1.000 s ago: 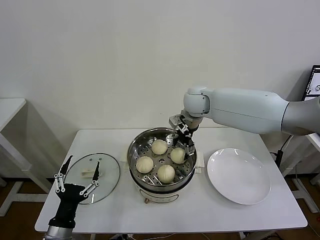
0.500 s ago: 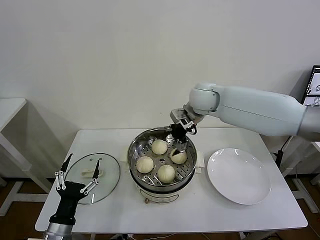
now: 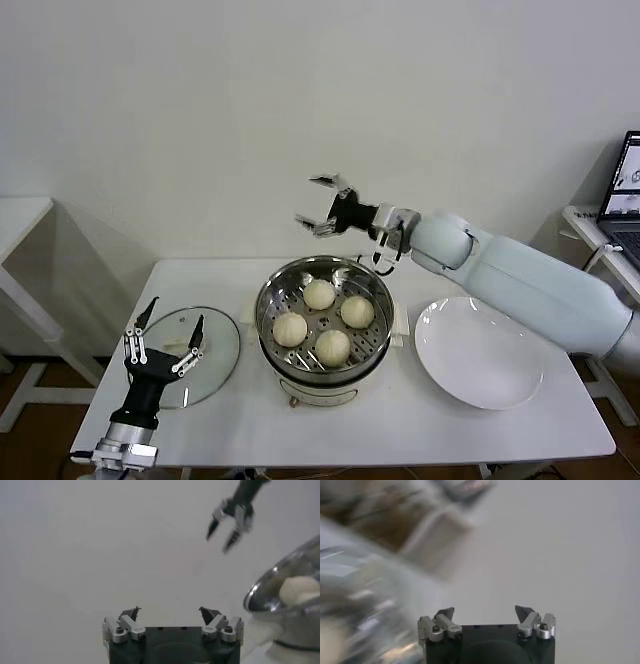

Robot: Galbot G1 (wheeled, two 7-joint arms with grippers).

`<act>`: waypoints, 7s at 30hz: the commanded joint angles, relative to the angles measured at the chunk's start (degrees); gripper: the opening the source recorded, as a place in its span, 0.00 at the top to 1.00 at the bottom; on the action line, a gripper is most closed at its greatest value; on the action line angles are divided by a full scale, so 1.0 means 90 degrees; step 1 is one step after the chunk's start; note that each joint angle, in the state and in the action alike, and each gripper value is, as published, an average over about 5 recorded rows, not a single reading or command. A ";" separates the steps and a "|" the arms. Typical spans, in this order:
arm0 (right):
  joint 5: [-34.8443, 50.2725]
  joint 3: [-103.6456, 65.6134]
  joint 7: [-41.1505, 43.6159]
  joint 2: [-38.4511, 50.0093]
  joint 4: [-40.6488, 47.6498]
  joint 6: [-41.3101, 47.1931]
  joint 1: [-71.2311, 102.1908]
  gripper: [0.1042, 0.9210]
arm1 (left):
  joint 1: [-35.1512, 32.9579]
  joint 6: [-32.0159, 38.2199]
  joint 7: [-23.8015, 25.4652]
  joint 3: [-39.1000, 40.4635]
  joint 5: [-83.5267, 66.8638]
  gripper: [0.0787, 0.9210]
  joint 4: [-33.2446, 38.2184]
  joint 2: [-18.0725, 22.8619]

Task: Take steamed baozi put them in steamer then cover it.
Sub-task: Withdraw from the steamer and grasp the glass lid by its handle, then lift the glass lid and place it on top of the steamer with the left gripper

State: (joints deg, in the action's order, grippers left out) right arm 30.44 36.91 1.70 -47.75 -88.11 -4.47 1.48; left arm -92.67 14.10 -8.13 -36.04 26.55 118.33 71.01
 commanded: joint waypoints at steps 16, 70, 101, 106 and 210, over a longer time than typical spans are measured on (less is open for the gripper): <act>-0.0749 -0.7192 -0.1738 -0.1141 -0.0889 -0.1529 0.7896 0.12 | 0.0296 0.0033 -0.0446 -0.0655 0.4626 0.12 -0.2001 -0.0105; -0.1771 -0.6971 -0.1642 -0.1944 -0.0630 -0.1677 0.8150 0.12 | 0.2277 -0.0485 -0.0953 0.0055 0.4909 0.12 -0.4116 0.0137; -0.1803 -0.6978 -0.1702 -0.1864 -0.0698 -0.1678 0.8082 0.12 | 0.2639 -0.0549 -0.0818 0.0138 0.5038 0.62 -0.4840 0.0185; -0.1817 -0.6971 -0.1708 -0.1888 -0.0704 -0.1681 0.8072 0.12 | 0.2622 -0.0482 -0.0830 0.0092 0.5043 0.79 -0.4801 0.0188; -0.2022 -0.7159 -0.1768 -0.2036 -0.0200 -0.1393 0.7919 0.12 | 0.3669 -0.4325 0.2225 0.4583 0.6340 0.86 -0.1193 0.0770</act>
State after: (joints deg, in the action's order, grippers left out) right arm 12.20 -27.47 -14.15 -66.15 -89.82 -16.94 72.80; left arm -59.69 -24.85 11.29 5.10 82.09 108.42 77.95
